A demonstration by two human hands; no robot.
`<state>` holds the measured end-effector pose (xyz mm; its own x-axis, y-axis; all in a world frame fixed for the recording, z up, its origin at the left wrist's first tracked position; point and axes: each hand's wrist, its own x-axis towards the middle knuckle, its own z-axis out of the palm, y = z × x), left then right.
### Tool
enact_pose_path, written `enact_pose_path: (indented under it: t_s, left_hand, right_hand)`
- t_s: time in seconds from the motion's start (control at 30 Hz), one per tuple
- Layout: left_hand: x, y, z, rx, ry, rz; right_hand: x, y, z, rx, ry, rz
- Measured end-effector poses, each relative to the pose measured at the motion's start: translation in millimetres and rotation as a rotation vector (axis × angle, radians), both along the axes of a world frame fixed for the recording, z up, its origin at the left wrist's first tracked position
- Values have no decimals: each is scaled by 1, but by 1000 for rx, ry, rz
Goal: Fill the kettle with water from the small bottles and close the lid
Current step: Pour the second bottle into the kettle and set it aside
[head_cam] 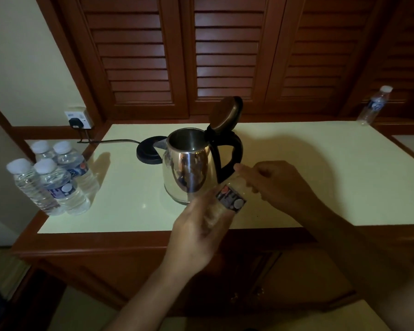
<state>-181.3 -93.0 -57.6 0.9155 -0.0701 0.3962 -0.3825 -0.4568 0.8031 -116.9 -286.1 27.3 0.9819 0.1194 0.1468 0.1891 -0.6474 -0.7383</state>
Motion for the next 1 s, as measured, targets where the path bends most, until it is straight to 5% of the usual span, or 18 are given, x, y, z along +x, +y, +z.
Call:
enact_pose_path:
  t_s: [0.17,0.33,1.0]
  left_hand:
    - [13,-17,-7,5,138,-199]
    - [40,-48,-7,1,176,-171]
    - [228,-327,32,25,352,-348]
  right_hand:
    - [11,-30,-9,207,-21,32]
    - [22,-63,-17,393,3,19]
    - [136,-310,-26,659,-148,-181]
